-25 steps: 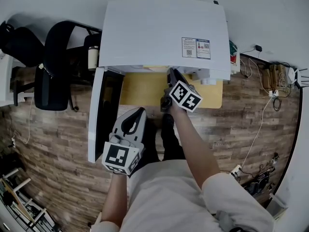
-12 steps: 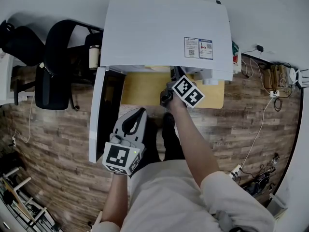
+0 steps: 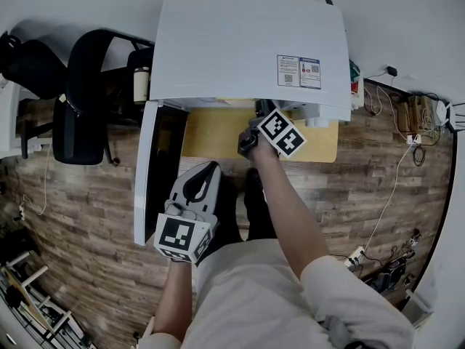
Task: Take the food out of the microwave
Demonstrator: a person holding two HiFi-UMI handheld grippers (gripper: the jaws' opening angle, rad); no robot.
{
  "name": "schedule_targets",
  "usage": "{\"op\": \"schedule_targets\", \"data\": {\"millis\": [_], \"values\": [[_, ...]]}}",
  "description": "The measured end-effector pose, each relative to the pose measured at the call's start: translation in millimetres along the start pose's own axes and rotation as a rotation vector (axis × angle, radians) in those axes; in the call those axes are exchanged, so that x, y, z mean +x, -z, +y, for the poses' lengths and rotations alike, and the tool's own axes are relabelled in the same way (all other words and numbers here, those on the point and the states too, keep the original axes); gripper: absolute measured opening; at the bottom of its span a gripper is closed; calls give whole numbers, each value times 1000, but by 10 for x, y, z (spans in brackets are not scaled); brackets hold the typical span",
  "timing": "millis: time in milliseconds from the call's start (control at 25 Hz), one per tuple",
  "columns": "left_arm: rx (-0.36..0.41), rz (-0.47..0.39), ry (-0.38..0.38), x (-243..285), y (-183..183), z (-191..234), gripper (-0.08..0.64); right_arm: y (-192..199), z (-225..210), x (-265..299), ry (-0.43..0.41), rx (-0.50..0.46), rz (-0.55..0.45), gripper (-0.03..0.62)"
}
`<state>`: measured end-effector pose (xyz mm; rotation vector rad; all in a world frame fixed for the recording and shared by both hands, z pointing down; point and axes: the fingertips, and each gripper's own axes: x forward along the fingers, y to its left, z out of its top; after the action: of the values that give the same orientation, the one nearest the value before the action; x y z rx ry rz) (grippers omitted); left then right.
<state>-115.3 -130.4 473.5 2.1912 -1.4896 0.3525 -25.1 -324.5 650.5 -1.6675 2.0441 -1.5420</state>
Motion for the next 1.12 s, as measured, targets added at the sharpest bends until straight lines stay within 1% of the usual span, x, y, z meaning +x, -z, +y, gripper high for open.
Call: {"op": "schedule_targets", "data": {"millis": [160,360,600,1120], "values": [[0,-2,1,16,-15,-8,11,23,9,8,6,4,6,58],[0,-8,-1,13,-26,-8,11,37,10,-9,10,31,6,48],[2,-14,-3,-1,-43,-27,11,43,19,-45,6,32,9,29],[7,-25,-14,-68,-45,-123,11,67,-27,-187,-12,112,12,26]]}}
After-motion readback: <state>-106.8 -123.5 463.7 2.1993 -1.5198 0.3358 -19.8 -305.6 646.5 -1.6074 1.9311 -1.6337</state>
